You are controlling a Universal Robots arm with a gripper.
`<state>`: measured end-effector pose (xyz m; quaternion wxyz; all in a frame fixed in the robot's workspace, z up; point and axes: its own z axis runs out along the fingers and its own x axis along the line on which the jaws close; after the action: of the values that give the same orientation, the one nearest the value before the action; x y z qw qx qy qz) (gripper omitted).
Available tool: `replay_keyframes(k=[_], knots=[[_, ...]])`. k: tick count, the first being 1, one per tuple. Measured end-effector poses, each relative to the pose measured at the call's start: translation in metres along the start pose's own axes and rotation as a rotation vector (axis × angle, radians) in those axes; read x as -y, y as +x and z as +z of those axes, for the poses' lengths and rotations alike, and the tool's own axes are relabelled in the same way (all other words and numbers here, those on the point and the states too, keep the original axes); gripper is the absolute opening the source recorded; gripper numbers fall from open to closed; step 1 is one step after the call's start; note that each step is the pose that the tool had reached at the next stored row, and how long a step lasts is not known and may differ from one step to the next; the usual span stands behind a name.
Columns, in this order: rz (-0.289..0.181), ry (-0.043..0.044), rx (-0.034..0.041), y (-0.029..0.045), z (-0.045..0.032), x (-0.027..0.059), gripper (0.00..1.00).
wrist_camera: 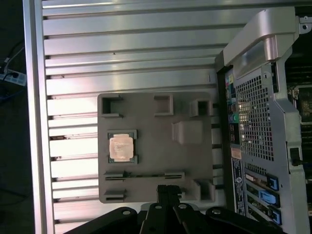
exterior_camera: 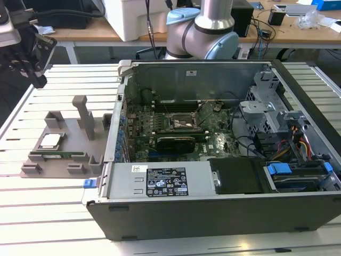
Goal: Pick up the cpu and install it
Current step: 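Reach for the cpu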
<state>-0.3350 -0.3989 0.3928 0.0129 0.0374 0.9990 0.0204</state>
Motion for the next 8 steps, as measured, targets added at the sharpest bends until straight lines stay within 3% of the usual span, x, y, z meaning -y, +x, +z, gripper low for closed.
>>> replay_keyframes(k=[8], knots=[[0.000,0.0000,0.0000,0.0148,-0.0004,0.0011,0.11]])
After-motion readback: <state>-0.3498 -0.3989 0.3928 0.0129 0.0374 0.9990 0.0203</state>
